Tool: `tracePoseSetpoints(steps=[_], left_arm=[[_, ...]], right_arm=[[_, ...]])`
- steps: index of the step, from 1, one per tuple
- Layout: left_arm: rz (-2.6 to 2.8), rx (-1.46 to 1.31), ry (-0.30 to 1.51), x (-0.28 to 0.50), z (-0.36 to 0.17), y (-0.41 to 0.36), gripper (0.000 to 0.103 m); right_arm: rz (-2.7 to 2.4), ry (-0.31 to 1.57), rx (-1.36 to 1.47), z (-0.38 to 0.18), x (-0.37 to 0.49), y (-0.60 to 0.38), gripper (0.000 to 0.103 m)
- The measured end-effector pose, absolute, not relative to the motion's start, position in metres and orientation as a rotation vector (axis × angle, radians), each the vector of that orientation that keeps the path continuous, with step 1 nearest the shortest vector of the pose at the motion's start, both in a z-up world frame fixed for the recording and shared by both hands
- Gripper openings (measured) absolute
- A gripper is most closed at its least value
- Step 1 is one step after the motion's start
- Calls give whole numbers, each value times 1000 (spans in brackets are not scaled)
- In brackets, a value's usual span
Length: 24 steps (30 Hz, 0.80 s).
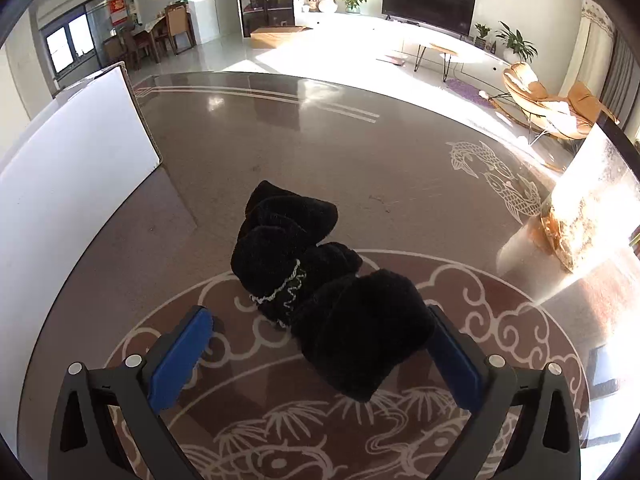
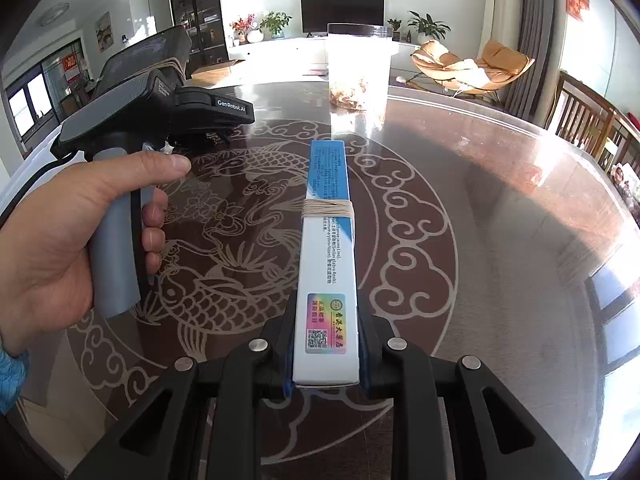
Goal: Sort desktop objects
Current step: 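Grasp the black fabric item with the left gripper while the right holds the box, then lower the box and black fabric onto the table and open both grippers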
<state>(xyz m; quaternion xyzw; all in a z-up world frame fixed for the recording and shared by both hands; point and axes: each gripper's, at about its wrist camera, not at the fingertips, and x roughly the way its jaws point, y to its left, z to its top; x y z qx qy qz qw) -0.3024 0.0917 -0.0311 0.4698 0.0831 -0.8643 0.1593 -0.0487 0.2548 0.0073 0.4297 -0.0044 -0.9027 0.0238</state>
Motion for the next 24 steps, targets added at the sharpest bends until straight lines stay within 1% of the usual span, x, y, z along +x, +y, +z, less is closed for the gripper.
tracePoseSetpoints(steps=[3, 7, 8, 9, 11, 12, 13, 15, 21, 24], left_arm=[[-2476, 1346, 233, -316, -32, 85, 103], [-2598, 1386, 150, -328, -33, 76, 103], [-2617, 1387, 138, -327, -32, 72, 101], [-2642, 1367, 120, -326, -30, 69, 83], [-2707, 1334, 79, -320, -26, 61, 58], [-2728, 1335, 68, -318, -26, 57, 51], [-2750, 1336, 54, -314, -25, 53, 47], [-2792, 1348, 46, -304, -24, 46, 45], [-2890, 1385, 27, -266, -23, 32, 45], [-2922, 1404, -18, -241, -23, 29, 45]], right_arm=[[-2791, -27, 1327, 8, -46, 255, 24], [-2793, -17, 1329, 8, -44, 255, 24], [-2794, -14, 1330, 8, -44, 256, 24], [-2794, -13, 1330, 8, -44, 257, 24], [-2795, -13, 1330, 8, -44, 257, 24], [-2795, -12, 1330, 8, -44, 257, 24], [-2795, -11, 1331, 8, -44, 257, 24], [-2797, -3, 1333, 8, -45, 257, 24], [-2803, 20, 1338, 8, -46, 257, 24], [-2803, 20, 1338, 8, -47, 257, 24]])
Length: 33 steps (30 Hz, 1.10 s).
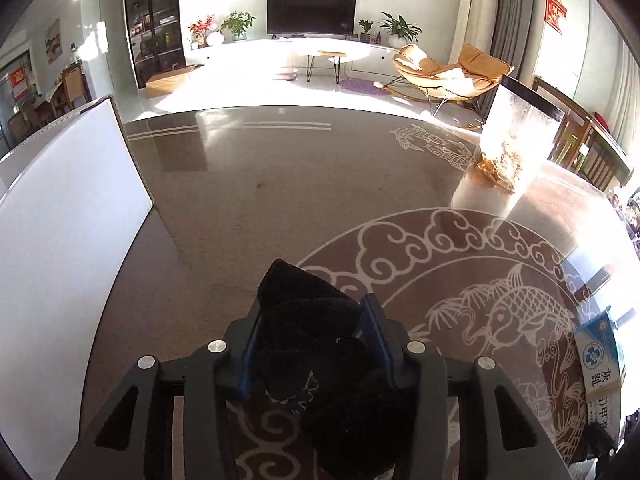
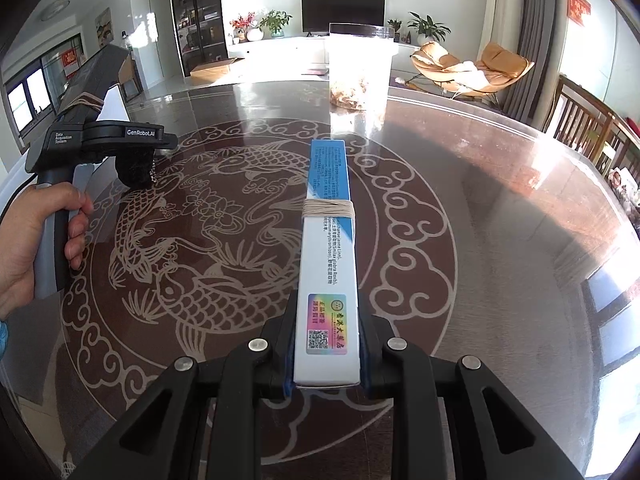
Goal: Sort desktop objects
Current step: 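Lower the box and black fabric onto the table and open both grippers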
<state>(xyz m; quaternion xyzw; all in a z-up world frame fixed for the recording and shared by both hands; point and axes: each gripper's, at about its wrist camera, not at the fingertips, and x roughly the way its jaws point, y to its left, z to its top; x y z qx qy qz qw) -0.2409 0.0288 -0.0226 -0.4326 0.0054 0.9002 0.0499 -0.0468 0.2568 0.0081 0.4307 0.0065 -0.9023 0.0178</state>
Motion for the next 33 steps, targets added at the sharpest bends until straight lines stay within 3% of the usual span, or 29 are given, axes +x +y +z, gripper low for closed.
tracePoseSetpoints(steps=[15, 23, 27, 33], left_arm=[[2606, -1255, 105, -103, -19, 1, 45], [2575, -1236, 33, -49, -19, -24, 45], [2564, -1230, 43, -29, -18, -29, 45], [2586, -1237, 31, -12, -19, -33, 48]], right_arm=[[-2803, 19, 1338, 7, -47, 259, 24], [-2796, 20, 1334, 7, -48, 259, 24], [-2743, 115, 1304, 7, -39, 235, 24], [-2670, 112, 1272, 7, 8, 179, 24]])
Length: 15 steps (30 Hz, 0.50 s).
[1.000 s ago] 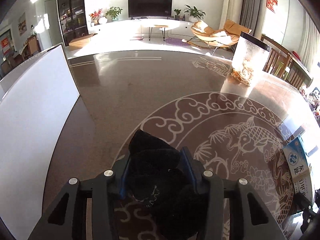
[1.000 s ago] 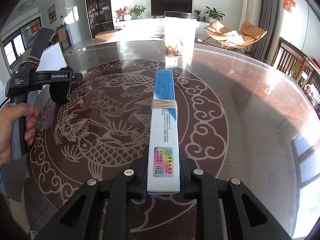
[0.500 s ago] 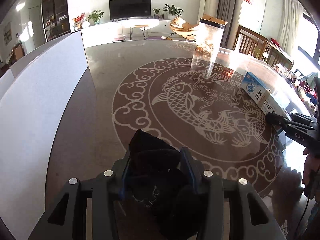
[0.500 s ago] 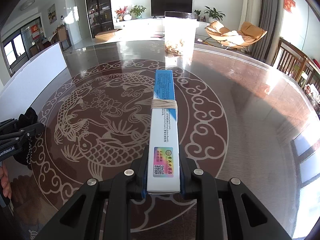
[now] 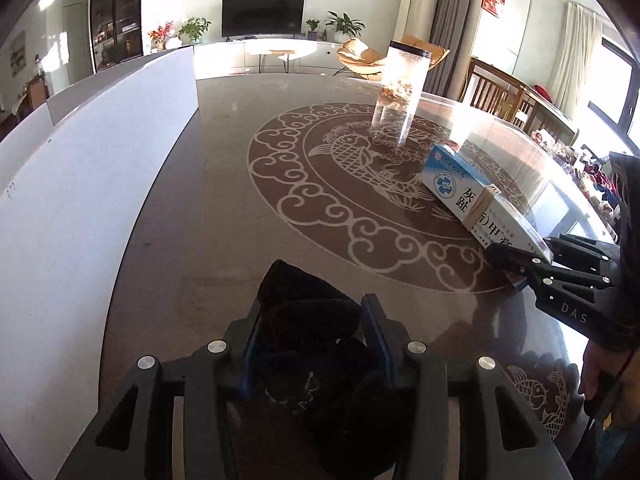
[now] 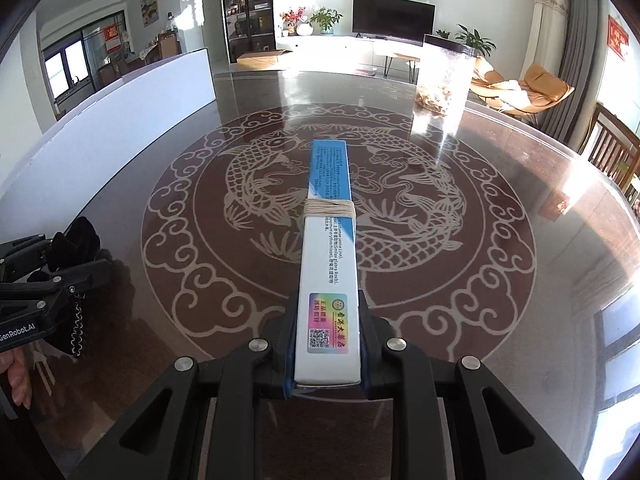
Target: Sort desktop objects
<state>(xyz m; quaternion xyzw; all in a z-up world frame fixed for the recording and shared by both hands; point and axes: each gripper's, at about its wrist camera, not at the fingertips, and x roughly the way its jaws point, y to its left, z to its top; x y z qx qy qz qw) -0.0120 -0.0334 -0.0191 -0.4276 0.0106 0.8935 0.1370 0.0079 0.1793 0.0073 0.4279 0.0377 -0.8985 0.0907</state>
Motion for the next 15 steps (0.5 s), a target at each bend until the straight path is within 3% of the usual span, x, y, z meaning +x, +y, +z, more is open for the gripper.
tracePoseSetpoints(steps=[2, 4, 5, 6, 8, 15], left_arm=[[2609, -1248, 24, -13, -19, -35, 51], [2613, -1265, 5, -14, -19, -38, 66], [2622, -1293, 2, -15, -20, -40, 86], [2630, -1321, -1, -16, -22, -43, 95], [2637, -1326, -14, -13, -22, -47, 95], [2637, -1383, 113, -12, -28, -37, 103]], right_arm=[[-2666, 104, 1270, 7, 19, 166, 24], [-2681, 116, 1275, 7, 24, 159, 26], [-2687, 129, 1272, 7, 25, 158, 32], [-2693, 135, 1268, 7, 24, 157, 48], [-2699, 105, 1264, 8, 24, 161, 71], [-2701, -23, 1303, 7, 21, 174, 78]])
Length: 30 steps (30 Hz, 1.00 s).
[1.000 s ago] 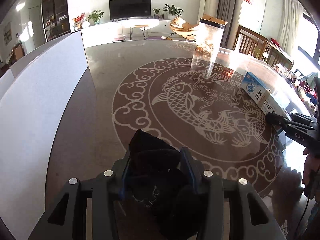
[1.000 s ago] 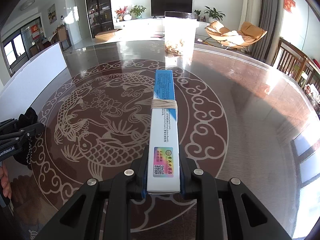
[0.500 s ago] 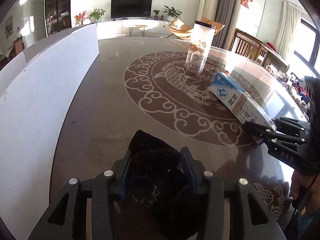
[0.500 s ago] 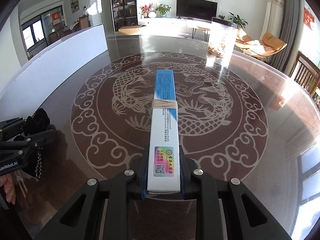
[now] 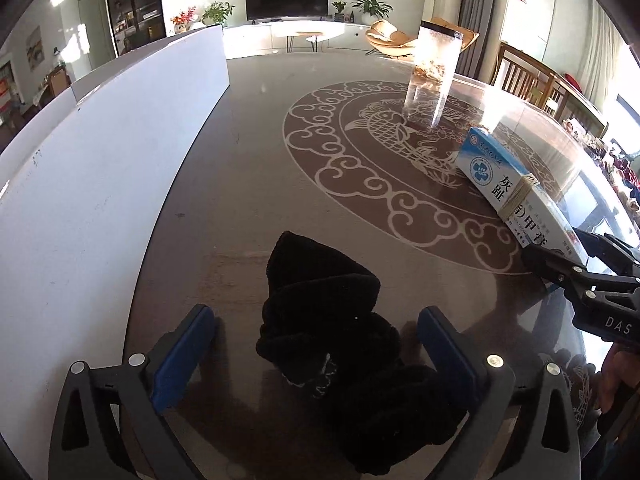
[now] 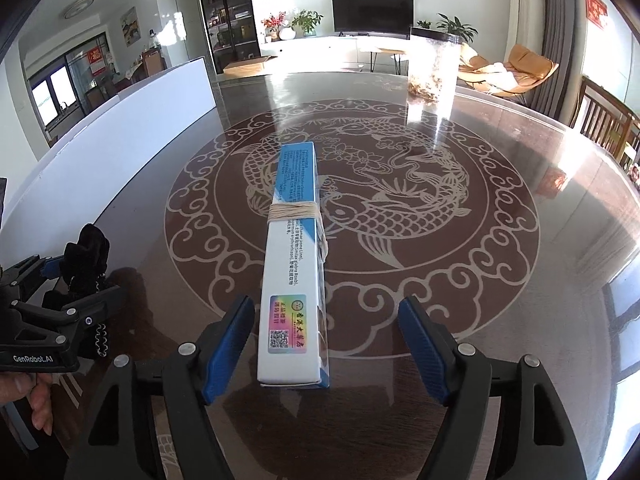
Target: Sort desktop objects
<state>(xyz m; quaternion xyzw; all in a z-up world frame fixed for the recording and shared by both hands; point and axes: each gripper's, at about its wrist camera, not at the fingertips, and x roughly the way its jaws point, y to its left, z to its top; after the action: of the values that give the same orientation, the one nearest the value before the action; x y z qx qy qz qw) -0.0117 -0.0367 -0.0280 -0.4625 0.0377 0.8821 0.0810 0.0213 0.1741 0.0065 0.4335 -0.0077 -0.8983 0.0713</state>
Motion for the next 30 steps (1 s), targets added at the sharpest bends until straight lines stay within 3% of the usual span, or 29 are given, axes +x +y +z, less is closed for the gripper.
tracePoseSetpoints(steps=[9, 20, 30], left_arm=[[2642, -1389, 132, -12, -30, -35, 103], [2641, -1390, 132, -12, -29, -35, 103], [2623, -1476, 120, -13, -29, -33, 103]], right_arm=[[-2686, 65, 1347, 2, 15, 161, 95], [-2676, 103, 1374, -4, 13, 157, 103], [-2662, 116, 1383, -4, 13, 157, 103]])
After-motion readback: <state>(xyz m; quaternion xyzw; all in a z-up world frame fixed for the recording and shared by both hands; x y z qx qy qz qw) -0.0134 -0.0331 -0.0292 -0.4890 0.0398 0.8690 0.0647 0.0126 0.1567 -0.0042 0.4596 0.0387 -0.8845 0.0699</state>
